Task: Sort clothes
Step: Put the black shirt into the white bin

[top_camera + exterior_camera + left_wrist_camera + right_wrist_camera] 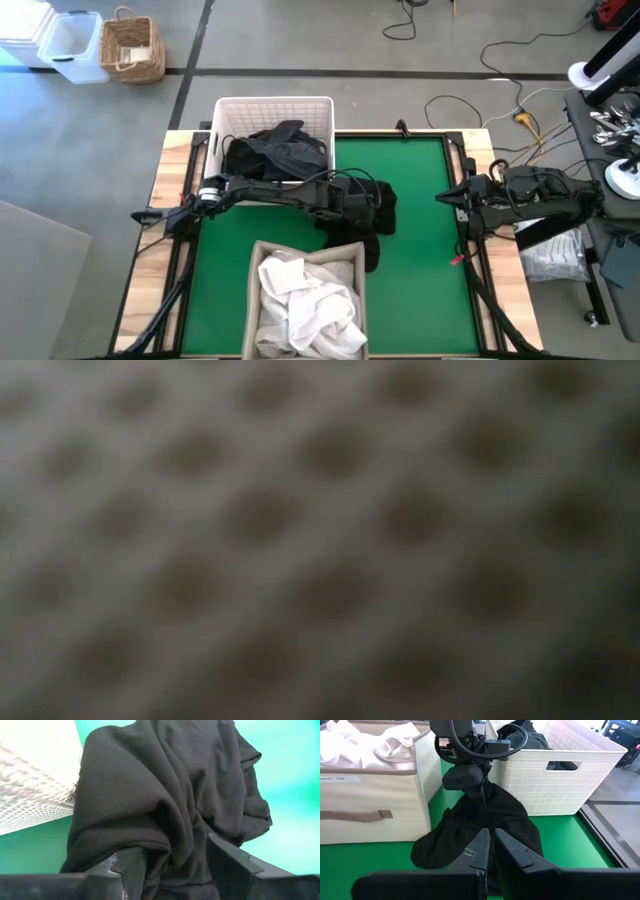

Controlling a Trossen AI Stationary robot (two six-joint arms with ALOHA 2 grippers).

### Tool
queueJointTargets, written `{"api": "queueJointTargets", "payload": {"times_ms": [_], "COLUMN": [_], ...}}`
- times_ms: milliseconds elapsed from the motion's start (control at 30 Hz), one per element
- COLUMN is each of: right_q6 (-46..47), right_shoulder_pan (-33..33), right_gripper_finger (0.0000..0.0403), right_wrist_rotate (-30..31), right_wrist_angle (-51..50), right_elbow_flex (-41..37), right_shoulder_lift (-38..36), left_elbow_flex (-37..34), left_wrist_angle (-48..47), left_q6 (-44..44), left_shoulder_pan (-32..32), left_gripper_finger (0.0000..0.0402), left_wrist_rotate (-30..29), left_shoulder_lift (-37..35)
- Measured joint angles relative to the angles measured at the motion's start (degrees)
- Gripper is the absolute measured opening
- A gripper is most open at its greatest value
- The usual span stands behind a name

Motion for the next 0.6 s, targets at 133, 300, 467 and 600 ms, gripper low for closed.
{"api": "queueJointTargets", "payload": {"times_ms": [133,300,467,600], "right_q6": [-0.28,-0.39,-0.57,-0.69], "right_shoulder_pan": [0.0,0.0,0.0,0.0], "right_gripper_finger": [0.0018,0.0018,0.0018,0.0018], "right_wrist_rotate": [0.0,0.0,0.0,0.0], "right_wrist_angle": [0.0,0.0,0.0,0.0], "right_elbow_flex": [0.0,0.0,0.0,0.0], "right_shoulder_lift": [0.0,0.0,0.0,0.0], "left_elbow_flex": [-0.02,-0.02,-0.06,-0.08], "left_wrist_angle": [0.04,0.07,0.21,0.28], "left_q6": [0.19,0.21,0.23,0.23], "left_shoulder_pan": [-0.02,-0.09,-0.12,-0.15], "left_gripper_finger": [0.0159,0.0128,0.009,0.006], "left_wrist_rotate": [-0.06,-0.24,-1.14,-1.49], "left_shoulder_lift": [0.0,0.07,0.11,0.13]}}
